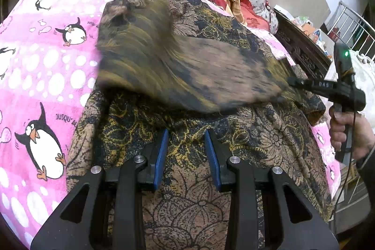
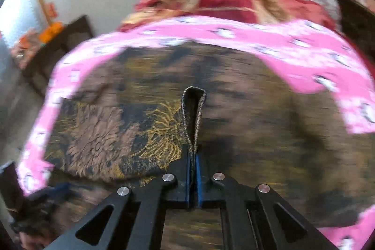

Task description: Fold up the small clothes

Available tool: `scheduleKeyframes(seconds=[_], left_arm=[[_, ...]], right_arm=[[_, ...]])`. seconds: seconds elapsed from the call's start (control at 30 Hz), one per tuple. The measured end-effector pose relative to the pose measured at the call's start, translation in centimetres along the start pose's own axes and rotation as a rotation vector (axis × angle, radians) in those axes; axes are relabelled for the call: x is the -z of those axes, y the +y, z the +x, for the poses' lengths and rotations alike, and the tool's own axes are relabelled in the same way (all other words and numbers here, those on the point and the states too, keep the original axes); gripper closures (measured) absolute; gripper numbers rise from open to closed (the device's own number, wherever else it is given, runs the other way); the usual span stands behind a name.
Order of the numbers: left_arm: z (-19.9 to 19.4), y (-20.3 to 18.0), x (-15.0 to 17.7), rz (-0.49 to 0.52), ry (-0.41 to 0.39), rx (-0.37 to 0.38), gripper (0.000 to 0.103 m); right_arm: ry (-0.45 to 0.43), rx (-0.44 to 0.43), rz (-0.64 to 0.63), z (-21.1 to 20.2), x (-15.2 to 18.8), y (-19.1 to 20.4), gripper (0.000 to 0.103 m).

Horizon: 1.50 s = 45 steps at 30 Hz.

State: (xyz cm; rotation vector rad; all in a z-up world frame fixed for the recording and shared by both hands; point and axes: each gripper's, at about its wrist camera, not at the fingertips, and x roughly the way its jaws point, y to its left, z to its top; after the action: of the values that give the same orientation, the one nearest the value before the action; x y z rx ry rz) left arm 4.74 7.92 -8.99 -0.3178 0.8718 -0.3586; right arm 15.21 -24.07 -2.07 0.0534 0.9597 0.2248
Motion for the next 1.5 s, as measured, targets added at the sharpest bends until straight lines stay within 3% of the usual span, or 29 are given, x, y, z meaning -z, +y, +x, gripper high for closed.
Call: scheduleKeyframes(seconds=[0.17,0.33,0.43,0.53,0.6,0.67,0.7,0.77,0.83,0.97,1.1,1.13,1.2,1.3,1.4,1.5], left_arm=[[-0.1,-0.1,0.0,0.002,-0.001,-0.004,0.072],[-0.8,-0.6,-0.3,0.011,-0.014,-0.039,0.072],[-3.1,-0.4,-1.5,-0.014,-0.078,-0.075,0.072],[-5.9,-0.3,-4.3,-0.024,-0.192,-0.112,0.071],[-5.6,-0.4,-6.7,-0.022,-0.203,-0.113,0.071],[-3.6,-0.6,-8.1,0.001,-0.165,-0.13,0.071],[-2.2,-0.5,-8.5,0.005,-0.142,-0.147,0.071],[-0.4,-0.3,-8.4,0.003,-0.105,-0.209,0.071],[0.8,-0.1,-7.5,0.003,-0.084,-0.202,0.071],[2.7,0.9,-5.5,0.014,-0.042,-0.254,0.072],[2.4,1.3,-5.9,0.019,-0.048,-0.286,0.072],[2.3,1.4,-6.1,0.014,-0.05,-0.298,0.072],[1.3,1.4,-7.2,-0.005,-0.092,-0.323,0.071],[1.6,1.1,-10.0,-0.028,-0.127,-0.285,0.071],[4.8,1.1,-12.7,-0.05,-0.076,-0.271,0.071],[8.5,3.2,-13.2,-0.108,-0.003,-0.314,0.072]], right_arm=[[0.079,0.131,-0.012,-0.4,0.4,-5.0,0.099],[0.112,0.222,-0.041,-0.2,0.9,-5.6,0.099],[0.109,0.272,-0.048,-0.3,1.0,-5.3,0.099],[0.044,0.26,-0.029,-2.0,1.0,-5.0,0.099],[-0.047,0.234,-0.045,-4.3,1.1,-4.4,0.091],[-0.131,0.241,-0.074,-6.0,1.1,-3.5,0.057],[-0.164,0.233,-0.083,-6.6,1.2,-3.1,0.053],[-0.196,0.232,-0.115,-6.9,1.2,-2.1,0.052],[-0.173,0.26,-0.119,-6.4,1.4,-1.9,0.052],[-0.122,0.1,-0.108,-4.5,2.8,-2.8,0.059],[0.048,0.045,-0.027,0.4,5.1,-5.6,0.059],[0.038,0.016,-0.01,0.4,5.4,-6.2,0.06],[0.042,0.003,0.008,-0.4,5.0,-6.3,0.06],[-0.011,-0.018,0.016,-2.4,3.2,-5.7,0.06],[-0.082,-0.032,0.007,-2.9,0.7,-4.5,0.06],[0.001,0.054,0.027,1.2,-0.9,-4.6,0.06]])
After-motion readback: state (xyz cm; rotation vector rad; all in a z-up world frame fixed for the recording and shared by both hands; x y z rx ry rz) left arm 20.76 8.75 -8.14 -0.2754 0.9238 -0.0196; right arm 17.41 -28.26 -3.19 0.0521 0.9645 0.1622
